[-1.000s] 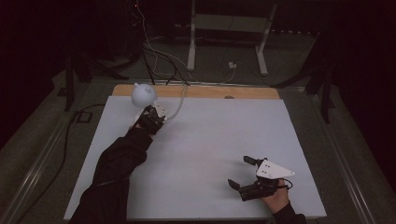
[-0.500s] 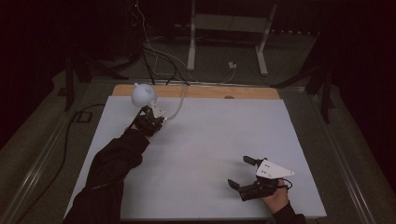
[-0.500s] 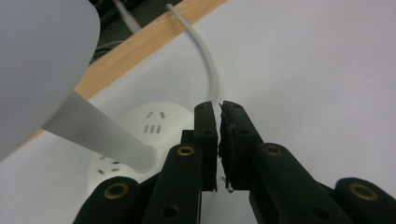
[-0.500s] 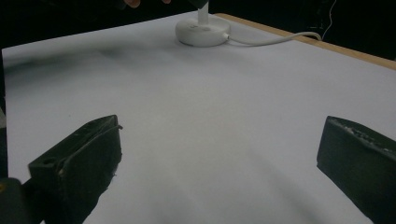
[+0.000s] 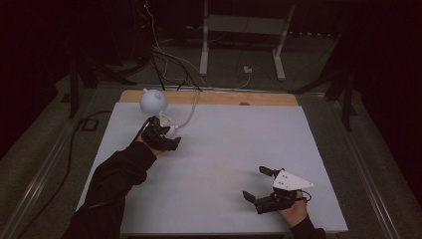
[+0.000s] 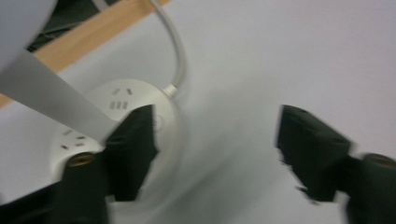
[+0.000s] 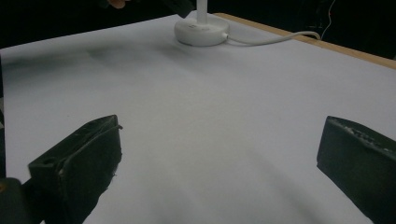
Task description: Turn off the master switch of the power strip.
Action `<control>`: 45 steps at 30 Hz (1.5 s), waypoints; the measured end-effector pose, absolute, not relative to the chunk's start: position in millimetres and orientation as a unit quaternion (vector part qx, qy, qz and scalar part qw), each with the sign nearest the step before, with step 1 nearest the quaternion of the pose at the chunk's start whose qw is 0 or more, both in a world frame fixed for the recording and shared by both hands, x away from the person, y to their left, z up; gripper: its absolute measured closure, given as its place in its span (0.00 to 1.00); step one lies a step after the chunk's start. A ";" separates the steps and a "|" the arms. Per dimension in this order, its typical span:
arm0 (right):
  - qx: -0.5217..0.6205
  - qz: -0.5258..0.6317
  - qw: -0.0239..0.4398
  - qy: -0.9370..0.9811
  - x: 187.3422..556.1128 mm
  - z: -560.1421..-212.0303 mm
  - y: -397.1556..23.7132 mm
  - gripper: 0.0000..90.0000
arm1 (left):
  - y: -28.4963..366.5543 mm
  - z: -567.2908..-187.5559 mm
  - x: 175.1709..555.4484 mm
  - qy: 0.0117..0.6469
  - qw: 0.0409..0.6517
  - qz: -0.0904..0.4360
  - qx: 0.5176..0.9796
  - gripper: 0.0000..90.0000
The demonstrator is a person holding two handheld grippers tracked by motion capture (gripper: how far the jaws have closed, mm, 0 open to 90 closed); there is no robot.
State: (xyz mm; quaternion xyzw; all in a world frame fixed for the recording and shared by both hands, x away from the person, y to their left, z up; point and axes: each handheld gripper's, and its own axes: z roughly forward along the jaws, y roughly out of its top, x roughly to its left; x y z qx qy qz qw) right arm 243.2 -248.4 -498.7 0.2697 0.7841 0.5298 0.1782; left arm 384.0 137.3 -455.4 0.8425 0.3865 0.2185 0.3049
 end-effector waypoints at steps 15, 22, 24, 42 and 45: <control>0.271 0.529 0.177 0.784 243.5 -499.0 -248.4 0.00 | 142.5 -443.7 356.6 0.342 0.338 0.130 0.867 0.00; 0.271 0.528 0.177 0.785 243.6 -499.0 -248.2 0.00 | 148.2 -439.4 339.6 0.325 0.361 0.115 0.867 0.00; 0.271 0.528 0.177 0.785 243.6 -499.0 -248.4 0.00 | 150.3 -439.4 334.8 0.321 0.362 0.111 0.868 0.00; 0.273 0.524 0.177 0.787 243.9 -499.8 -247.2 0.00 | 184.6 -462.7 295.0 0.312 0.404 0.096 0.855 0.00; 0.274 0.522 0.176 0.788 244.4 -500.2 -247.0 0.00 | 191.9 -469.8 290.3 0.317 0.401 0.090 0.855 0.00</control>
